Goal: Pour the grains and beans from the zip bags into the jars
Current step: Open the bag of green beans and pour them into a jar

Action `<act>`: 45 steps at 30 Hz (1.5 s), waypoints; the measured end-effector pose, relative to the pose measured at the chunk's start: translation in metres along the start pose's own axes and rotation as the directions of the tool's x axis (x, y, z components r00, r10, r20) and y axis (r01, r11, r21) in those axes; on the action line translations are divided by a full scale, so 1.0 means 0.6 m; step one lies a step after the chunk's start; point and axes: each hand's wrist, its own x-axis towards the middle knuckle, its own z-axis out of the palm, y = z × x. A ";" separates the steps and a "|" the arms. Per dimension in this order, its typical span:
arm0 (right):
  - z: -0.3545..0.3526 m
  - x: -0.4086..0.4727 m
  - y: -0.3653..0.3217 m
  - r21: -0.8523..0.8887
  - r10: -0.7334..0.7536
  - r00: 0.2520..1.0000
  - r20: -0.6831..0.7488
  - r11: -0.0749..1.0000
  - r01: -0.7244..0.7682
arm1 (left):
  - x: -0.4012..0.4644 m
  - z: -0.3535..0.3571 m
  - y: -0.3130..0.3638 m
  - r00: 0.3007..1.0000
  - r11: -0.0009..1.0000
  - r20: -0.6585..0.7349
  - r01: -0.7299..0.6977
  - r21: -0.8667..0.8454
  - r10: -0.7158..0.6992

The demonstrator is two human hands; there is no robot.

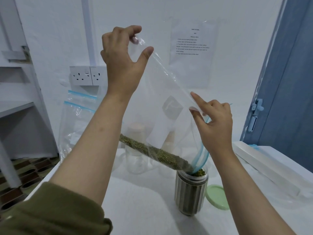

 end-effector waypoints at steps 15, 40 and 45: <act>0.004 0.003 0.004 -0.020 0.008 1.000 -0.005 1.000 -0.008 | 0.001 0.000 -0.002 1.000 1.000 -0.012 -0.017 0.010 0.017; 0.013 -0.009 0.008 -0.068 -0.005 1.000 -0.015 0.998 0.004 | -0.019 -0.009 -0.006 1.000 0.999 -0.008 -0.012 0.032 0.012; 0.011 -0.012 0.007 -0.127 0.002 0.999 -0.038 0.992 -0.007 | -0.027 -0.009 -0.007 1.000 1.000 -0.013 -0.004 0.030 0.004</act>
